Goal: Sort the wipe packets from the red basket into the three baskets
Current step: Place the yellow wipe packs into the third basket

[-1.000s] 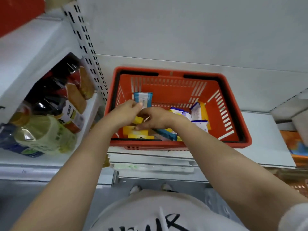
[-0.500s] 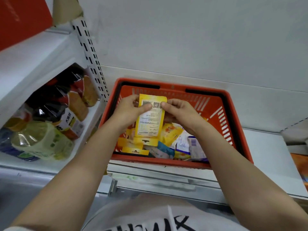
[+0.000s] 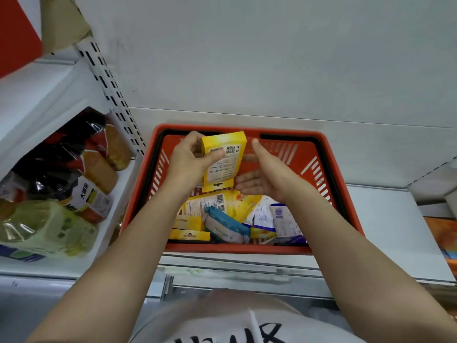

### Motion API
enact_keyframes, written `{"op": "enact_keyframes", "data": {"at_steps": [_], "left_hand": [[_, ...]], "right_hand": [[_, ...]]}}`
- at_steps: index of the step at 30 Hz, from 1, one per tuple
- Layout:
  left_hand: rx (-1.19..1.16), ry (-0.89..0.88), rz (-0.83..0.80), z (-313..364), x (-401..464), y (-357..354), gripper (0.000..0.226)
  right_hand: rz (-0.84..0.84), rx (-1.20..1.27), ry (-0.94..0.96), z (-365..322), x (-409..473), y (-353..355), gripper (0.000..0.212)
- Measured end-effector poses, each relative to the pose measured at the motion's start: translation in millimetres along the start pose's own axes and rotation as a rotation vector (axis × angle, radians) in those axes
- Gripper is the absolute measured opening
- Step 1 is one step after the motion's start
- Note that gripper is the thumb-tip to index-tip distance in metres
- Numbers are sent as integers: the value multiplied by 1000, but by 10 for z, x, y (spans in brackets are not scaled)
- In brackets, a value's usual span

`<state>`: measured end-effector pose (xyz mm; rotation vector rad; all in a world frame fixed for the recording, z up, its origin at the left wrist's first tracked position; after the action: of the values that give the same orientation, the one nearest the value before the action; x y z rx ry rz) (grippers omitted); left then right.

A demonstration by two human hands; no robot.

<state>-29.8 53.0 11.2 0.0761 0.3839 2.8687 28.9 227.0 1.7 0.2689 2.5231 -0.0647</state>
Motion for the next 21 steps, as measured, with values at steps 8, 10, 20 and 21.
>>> {"op": "enact_keyframes", "data": {"at_steps": [8, 10, 20, 21], "left_hand": [[650, 215, -639, -101, 131, 379, 58], [883, 333, -802, -207, 89, 404, 58], [639, 371, -829, -516, 55, 373, 17], [574, 345, -747, -487, 73, 398, 16]], "right_hand": [[32, -35, 42, 183, 227, 154, 25], [57, -166, 59, 225, 248, 178, 43], [-21, -219, 144, 229, 205, 116, 72], [-16, -227, 176, 205, 176, 117, 58]]}}
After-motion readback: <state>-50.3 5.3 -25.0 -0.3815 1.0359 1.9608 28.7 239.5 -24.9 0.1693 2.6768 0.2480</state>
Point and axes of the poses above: each hand's wrist, its own x-axis towards the middle knuckle, its own y-axis out of the back of the hand, z = x × y, the point moved 1 cm from there along x, towards the middle knuckle, and after that the axes turned 3 degrees about z, right-handed, at the moved point
